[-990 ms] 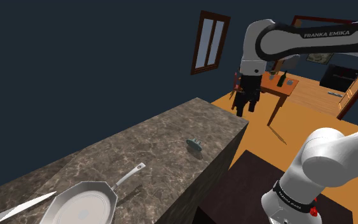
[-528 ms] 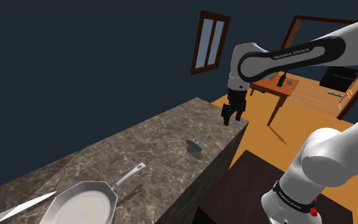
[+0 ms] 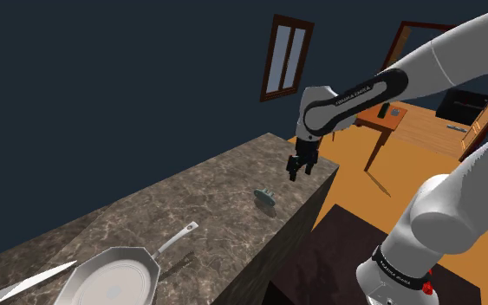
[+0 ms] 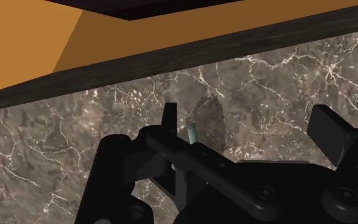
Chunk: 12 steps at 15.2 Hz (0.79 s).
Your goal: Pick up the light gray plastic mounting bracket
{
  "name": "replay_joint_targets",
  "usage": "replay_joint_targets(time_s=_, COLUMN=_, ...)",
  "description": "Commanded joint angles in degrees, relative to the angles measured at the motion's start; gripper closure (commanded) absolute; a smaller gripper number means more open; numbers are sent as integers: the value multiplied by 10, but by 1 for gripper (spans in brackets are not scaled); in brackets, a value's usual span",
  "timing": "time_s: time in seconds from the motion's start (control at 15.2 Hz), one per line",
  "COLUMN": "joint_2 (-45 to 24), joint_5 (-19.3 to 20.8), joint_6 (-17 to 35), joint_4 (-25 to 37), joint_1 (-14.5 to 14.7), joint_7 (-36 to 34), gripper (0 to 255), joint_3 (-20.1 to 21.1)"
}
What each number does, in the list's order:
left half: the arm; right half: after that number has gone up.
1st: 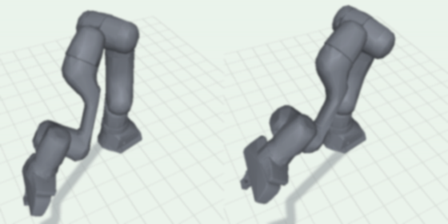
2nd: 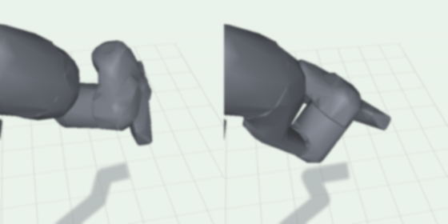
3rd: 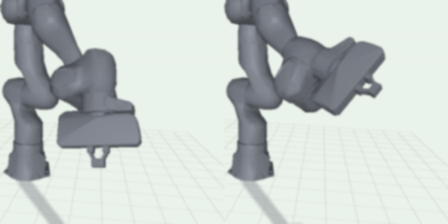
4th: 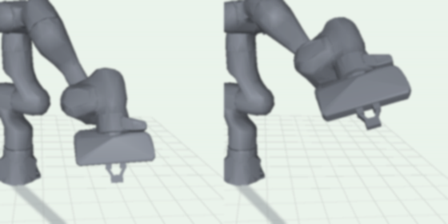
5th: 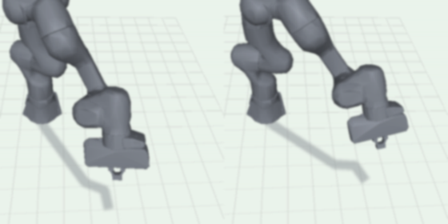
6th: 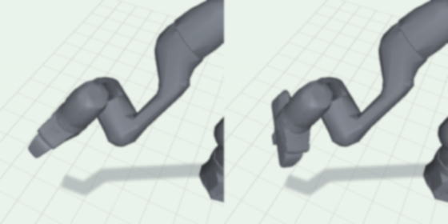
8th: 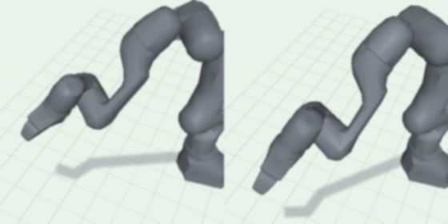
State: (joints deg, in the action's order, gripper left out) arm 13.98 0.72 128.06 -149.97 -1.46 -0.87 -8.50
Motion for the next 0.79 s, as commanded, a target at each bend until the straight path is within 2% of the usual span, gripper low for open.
replay_joint_targets(time_s=0.0, joint_2=-50, joint_5=-8, joint_6=48, joint_4=10, joint_1=3, joint_7=6, gripper=0, joint_3=-2)
replay_joint_targets(time_s=0.4, joint_2=-196, joint_5=-46, joint_6=162, joint_4=59, joint_1=2, joint_7=44, gripper=0, joint_3=-9)
replay_joint_targets(time_s=0.73, joint_2=-317, joint_5=-89, joint_6=232, joint_4=124, joint_1=-13, joint_7=81, gripper=0, joint_3=3)
